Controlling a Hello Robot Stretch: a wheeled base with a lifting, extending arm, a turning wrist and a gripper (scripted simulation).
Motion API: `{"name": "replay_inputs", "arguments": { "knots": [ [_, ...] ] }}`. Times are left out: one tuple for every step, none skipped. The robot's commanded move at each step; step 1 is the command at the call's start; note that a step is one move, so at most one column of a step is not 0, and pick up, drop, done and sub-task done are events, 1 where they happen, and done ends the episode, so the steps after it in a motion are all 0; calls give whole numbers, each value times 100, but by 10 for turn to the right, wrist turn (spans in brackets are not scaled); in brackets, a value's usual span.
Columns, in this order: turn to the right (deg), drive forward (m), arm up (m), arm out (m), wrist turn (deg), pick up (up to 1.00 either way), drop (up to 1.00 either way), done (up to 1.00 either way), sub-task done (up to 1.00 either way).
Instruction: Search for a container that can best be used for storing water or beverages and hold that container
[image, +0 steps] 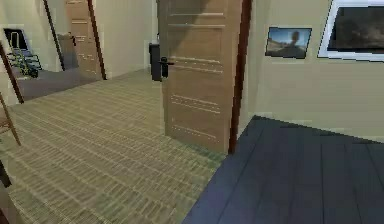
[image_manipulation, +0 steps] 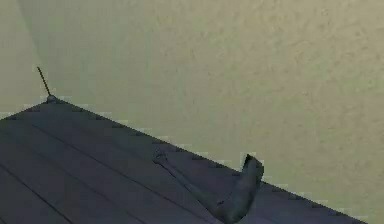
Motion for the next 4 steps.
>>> {"name": "replay_inputs", "arguments": {
  "knots": [
    [330,0,0,0,0,0,0,0,0],
    [0,40,0,0,0,0,0,0,0],
    [-450,0,0,0,0,0,0,0,0],
    [0,45,0,0,0,0,0,0,0]
  ]
}}
